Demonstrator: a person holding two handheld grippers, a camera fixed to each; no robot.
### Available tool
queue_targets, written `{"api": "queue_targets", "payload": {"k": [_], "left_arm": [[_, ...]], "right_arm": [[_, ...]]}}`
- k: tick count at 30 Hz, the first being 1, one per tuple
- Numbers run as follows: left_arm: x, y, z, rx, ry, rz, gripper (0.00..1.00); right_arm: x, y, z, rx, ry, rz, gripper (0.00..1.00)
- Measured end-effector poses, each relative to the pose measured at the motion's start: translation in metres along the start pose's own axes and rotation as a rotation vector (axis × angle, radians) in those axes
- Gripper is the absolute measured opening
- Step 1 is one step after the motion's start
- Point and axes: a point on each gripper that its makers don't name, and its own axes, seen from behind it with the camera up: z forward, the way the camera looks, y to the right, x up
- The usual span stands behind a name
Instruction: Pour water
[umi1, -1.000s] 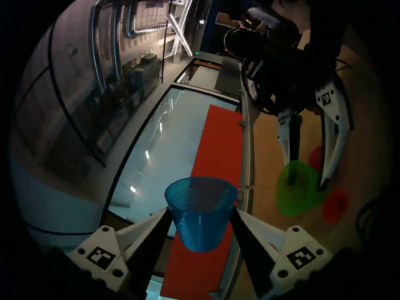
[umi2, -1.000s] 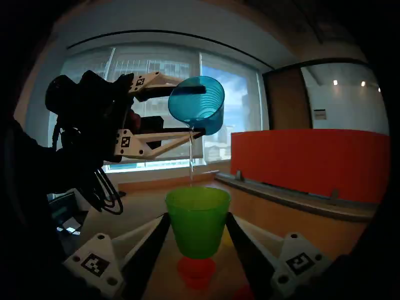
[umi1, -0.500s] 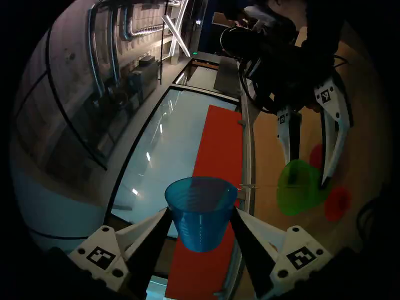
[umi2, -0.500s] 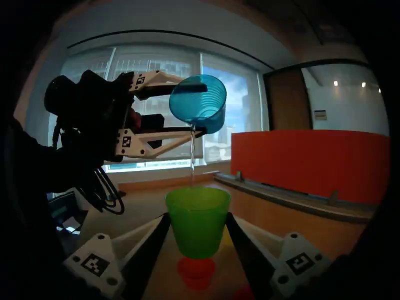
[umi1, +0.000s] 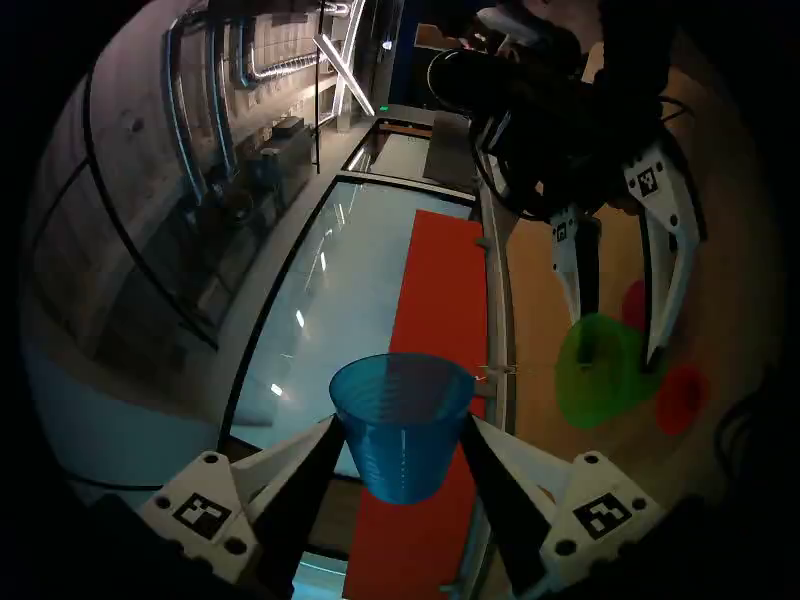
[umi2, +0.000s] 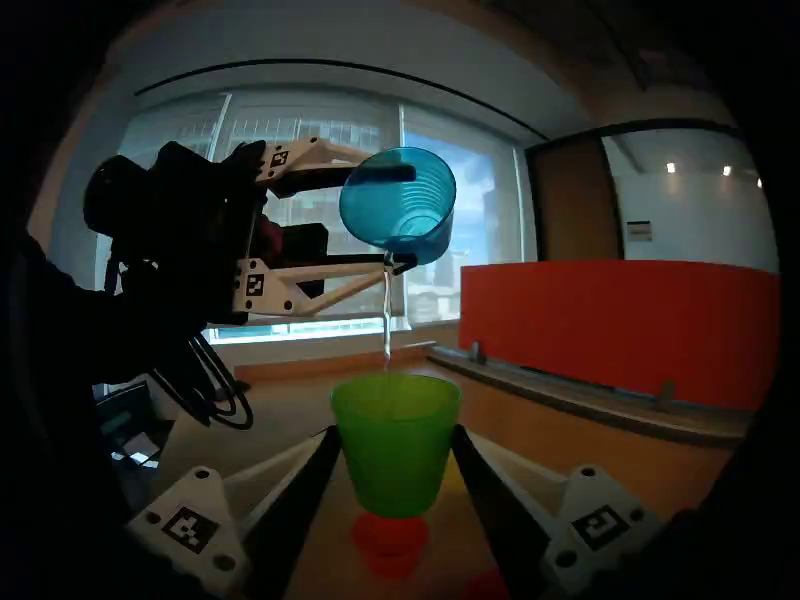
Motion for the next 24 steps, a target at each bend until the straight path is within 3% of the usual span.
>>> {"api": "queue_targets", "payload": {"k": [12, 24], "left_arm": [[-0.0017, 0.0027, 0.0041, 0.003, -0.004, 0.029, 0.81], [-0.0008, -0.0048, 0.0044, 0.015, -0.008, 0.076, 0.81]], "right_arm": [[-0.0014, 0.0006, -0.0008, 0.0, 0.002, 0.0, 0.85], [0.0005, 0.0015, -0.0017, -0.004, 0.004, 0.0, 0.85]]}}
